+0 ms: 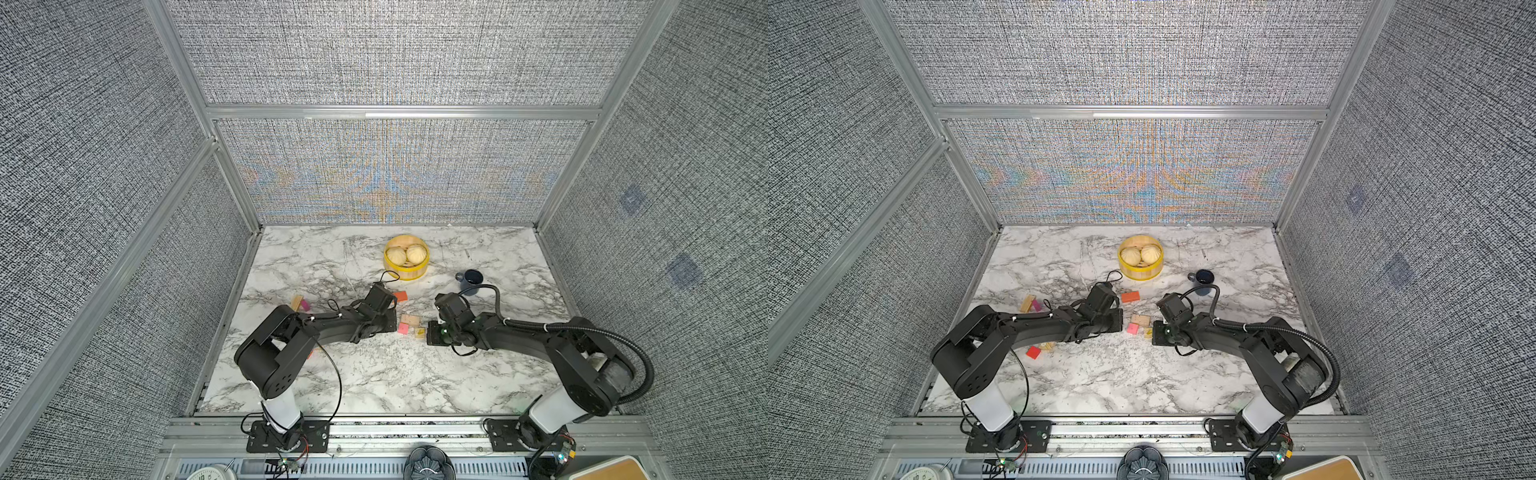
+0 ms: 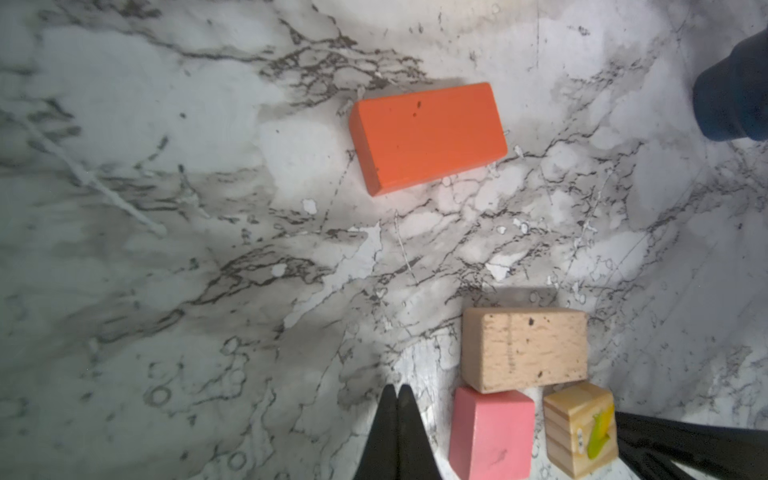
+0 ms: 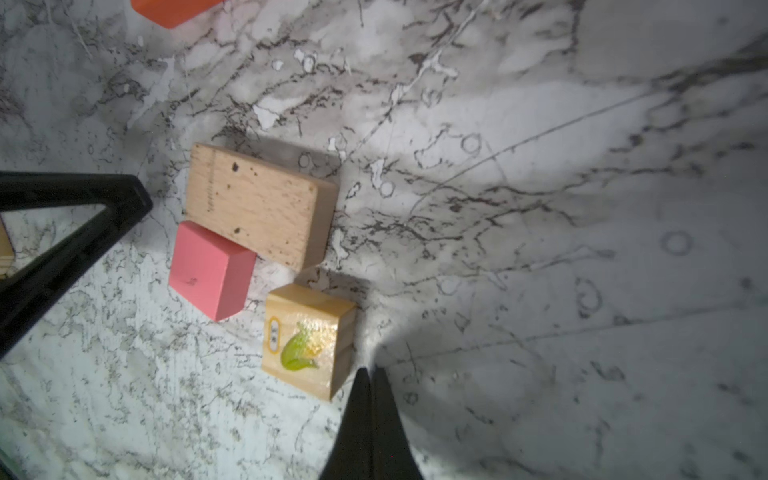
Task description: Build the wood block tower
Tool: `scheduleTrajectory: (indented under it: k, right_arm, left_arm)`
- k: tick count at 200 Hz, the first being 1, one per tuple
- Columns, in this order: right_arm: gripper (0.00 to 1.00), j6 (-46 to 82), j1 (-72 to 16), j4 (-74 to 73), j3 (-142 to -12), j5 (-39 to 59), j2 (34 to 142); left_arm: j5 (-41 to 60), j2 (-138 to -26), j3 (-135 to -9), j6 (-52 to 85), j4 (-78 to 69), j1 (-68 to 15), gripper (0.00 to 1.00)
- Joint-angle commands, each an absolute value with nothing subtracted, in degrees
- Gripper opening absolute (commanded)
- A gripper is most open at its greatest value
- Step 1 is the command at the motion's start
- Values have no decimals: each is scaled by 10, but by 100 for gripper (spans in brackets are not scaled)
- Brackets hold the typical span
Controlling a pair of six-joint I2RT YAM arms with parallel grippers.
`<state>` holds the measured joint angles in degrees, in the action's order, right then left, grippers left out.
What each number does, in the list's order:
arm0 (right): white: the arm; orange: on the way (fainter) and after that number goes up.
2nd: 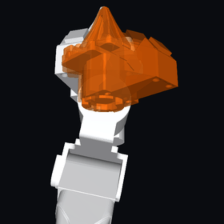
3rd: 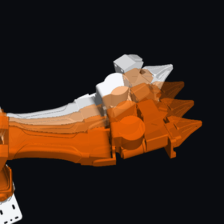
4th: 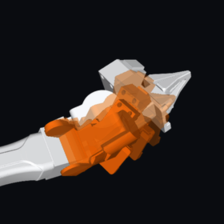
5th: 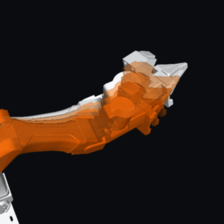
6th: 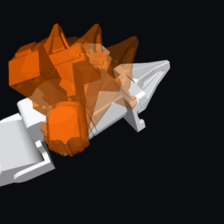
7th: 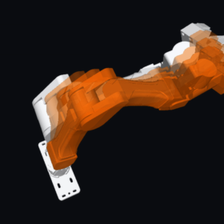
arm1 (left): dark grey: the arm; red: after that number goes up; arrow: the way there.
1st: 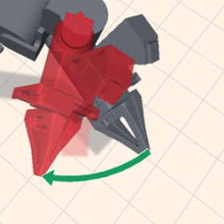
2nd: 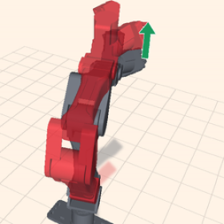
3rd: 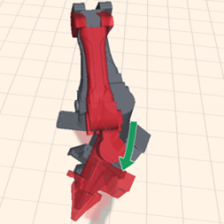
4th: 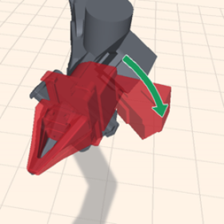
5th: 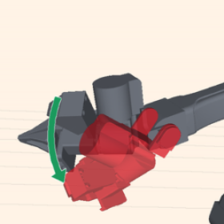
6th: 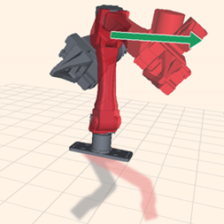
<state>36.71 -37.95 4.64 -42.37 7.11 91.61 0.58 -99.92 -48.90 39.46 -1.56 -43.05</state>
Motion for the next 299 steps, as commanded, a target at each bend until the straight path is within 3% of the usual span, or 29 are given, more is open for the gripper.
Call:
scheduleTrajectory:
  k: [1, 234, 299]
  right_arm:
    - [0, 364, -381, 29, -428, 90, 922]
    - [0, 370, -374, 17, -456, 99, 952]
    - [0, 357, -368, 44, -467, 90, 948]
  left_arm:
    - [11, -1001, -493, 400, -27, -435, 0]
    - [40, -1033, -502, 430, -50, -461, 0]
    - [9, -1012, -501, 428, -19, -460, 0]
